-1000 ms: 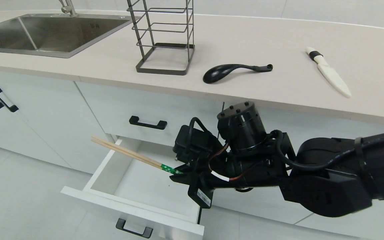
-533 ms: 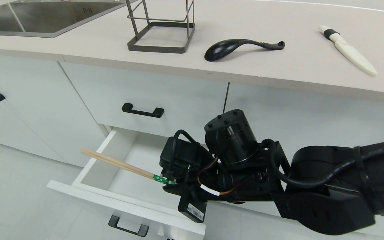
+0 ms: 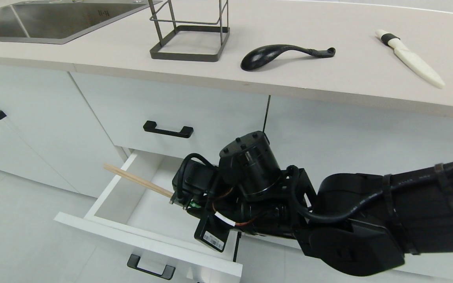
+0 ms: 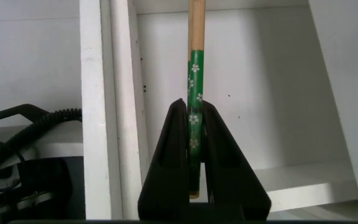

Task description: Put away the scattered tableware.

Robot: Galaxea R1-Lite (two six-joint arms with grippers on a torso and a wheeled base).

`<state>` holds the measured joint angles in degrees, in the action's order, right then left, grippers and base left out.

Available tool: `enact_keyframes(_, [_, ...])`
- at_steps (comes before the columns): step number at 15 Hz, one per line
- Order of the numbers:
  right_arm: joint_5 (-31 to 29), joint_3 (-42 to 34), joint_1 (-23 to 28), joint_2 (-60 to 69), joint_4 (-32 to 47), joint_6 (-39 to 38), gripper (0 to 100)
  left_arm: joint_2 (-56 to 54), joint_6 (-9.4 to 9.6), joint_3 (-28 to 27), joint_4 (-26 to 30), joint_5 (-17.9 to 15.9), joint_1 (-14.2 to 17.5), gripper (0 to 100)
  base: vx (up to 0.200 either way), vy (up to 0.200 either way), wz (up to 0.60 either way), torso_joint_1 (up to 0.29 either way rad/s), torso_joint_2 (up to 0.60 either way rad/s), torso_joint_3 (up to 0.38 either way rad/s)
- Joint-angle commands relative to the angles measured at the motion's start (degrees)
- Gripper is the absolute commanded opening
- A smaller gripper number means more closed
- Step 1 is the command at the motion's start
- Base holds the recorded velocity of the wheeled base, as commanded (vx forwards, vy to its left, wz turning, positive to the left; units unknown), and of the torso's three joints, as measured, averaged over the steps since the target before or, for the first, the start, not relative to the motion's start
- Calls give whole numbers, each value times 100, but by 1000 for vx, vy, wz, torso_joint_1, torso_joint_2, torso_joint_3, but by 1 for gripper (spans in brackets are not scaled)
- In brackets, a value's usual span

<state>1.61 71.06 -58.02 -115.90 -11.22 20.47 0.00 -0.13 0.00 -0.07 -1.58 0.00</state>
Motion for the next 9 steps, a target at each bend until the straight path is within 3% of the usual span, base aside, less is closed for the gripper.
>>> enact_keyframes(1, [-29,110,-26,-179,-3,10,0,9,-4,0,-1,0,0,100,0,0,0,0,0,0])
enact_keyframes(9, [-64,215,10,-460,93,493,0,9,-4,0,-1,0,0,100,0,0,0,0,0,0])
